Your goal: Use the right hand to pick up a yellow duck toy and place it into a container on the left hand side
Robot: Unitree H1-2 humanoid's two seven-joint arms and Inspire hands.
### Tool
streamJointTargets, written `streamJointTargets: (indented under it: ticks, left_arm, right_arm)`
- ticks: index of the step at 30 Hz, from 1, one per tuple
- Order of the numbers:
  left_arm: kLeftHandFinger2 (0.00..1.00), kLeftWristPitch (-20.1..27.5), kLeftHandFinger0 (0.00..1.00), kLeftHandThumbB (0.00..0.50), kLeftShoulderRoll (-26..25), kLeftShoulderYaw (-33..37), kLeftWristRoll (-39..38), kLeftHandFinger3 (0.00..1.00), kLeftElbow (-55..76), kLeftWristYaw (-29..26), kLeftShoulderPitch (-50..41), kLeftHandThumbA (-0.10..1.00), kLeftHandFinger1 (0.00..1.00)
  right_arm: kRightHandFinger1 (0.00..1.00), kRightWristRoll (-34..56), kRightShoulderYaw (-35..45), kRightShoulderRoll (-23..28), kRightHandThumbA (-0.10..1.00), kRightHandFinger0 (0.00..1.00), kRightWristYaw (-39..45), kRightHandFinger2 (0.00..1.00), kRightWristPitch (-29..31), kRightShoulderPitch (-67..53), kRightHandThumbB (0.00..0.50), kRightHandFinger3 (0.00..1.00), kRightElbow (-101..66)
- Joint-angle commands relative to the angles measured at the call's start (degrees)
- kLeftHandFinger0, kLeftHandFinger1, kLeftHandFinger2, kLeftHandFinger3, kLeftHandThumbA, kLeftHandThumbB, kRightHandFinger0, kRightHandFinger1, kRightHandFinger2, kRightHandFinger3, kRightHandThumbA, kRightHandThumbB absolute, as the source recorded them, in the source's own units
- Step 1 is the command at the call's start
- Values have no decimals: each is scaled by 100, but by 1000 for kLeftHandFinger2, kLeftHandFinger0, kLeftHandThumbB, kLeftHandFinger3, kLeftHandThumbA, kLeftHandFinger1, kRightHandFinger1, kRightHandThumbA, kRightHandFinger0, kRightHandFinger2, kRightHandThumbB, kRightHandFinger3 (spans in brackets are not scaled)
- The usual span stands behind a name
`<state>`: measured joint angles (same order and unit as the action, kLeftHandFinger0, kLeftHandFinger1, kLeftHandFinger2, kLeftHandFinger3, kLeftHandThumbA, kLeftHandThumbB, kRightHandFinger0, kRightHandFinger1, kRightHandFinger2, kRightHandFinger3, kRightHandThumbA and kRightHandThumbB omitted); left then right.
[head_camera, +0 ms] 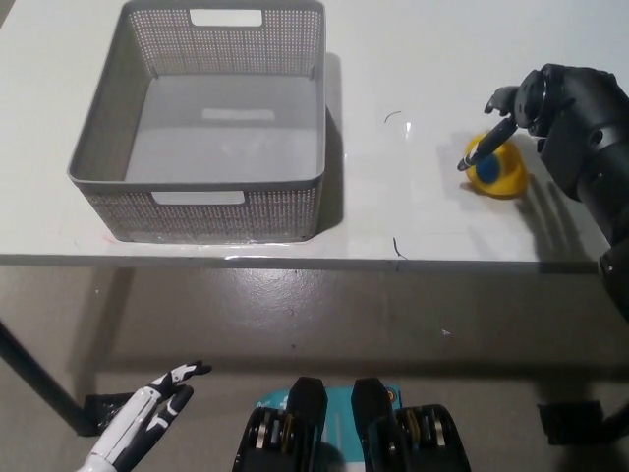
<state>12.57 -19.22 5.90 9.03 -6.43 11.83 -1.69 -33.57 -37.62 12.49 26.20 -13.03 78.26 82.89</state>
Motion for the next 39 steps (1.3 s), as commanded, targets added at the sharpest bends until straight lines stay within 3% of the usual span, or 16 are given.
streamJointTargets:
  ticks: [1, 8, 10, 12, 13, 21, 24, 25, 33, 35, 36, 37, 38, 39]
  left_arm:
    - [1000, 220, 1000, 437, -46, -107, -79, 1000, 146, -67, -24, 1000, 1000]
    - [1000, 301, 1000, 437, -18, -128, -82, 1000, 87, -104, -11, 1000, 1000]
    - [1000, 292, 1000, 440, -28, -150, -100, 1000, 106, -101, -26, 1000, 1000]
    - [1000, 306, 1000, 440, -20, -168, -128, 1000, 112, -94, -31, 1000, 1000]
    - [1000, 313, 1000, 442, -14, -175, -139, 1000, 105, -89, -29, 1000, 1000]
    - [1000, 393, 1000, 433, -16, -175, -154, 1000, 27, -29, 70, 1000, 1000]
    - [1000, 373, 1000, 444, -14, -171, -124, 1000, 28, -44, 72, 1000, 1000]
    - [1000, 378, 1000, 441, -16, -169, -120, 1000, 35, -44, 75, 1000, 1000]
    - [1000, 314, 1000, 460, -19, -158, -128, 1000, 66, -19, 131, 1000, 1000]
    - [1000, 283, 1000, 463, -26, -151, -96, 1000, 100, -21, 128, 1000, 1000]
    - [1000, 299, 1000, 463, -21, -148, -100, 1000, 91, -21, 134, 1000, 1000]
    - [1000, 311, 1000, 470, -19, -145, -96, 1000, 78, -23, 141, 1000, 1000]
    - [1000, 291, 1000, 474, -22, -140, -71, 1000, 85, -28, 142, 1000, 1000]
    - [1000, 276, 1000, 476, -25, -136, -51, 1000, 93, -32, 141, 1000, 1000]
  right_arm:
    - [1000, -172, -89, 93, 941, 1000, -43, 1000, -126, 217, 500, 1000, 18]
    - [1000, -328, -301, 80, 1000, 1000, 252, 1000, 136, 69, 467, 1000, 50]
    - [1000, -307, -313, 44, 1000, 1000, 424, 1000, 134, 51, 430, 1000, 69]
    - [1000, -300, -318, 52, 1000, 1000, 445, 1000, 191, 28, 428, 1000, 68]
    - [1000, -250, -276, 71, 1000, 1000, 494, 1000, 249, 13, 392, 1000, 63]
    - [1000, -205, -185, 136, 1000, 1000, 369, 1000, 190, -32, 410, 1000, 63]
    - [1000, -134, -72, 137, 977, 1000, -68, 1000, 124, -83, 469, 1000, 42]
    - [1000, -102, 5, 136, 889, 1000, -498, 1000, 102, -131, 499, 1000, 18]
    - [1000, 111, 519, 186, 857, 1000, -1803, 1000, 411, -296, 463, 1000, -48]
    - [1000, 66, 542, 183, 859, 1000, -2193, 1000, 510, -327, 474, 1000, -59]
    - [1000, 62, 570, 188, 832, 1000, -2373, 1000, 574, -343, 421, 1000, -65]
    - [996, 118, 673, 194, 722, 921, -2689, 1000, 703, -373, 351, 1000, -80]
    - [831, 179, 768, 198, 572, 788, -2972, 870, 815, -401, 307, 1000, -101]
    - [765, 191, 811, 201, 482, 688, -3140, 823, 884, -419, 305, 992, -111]
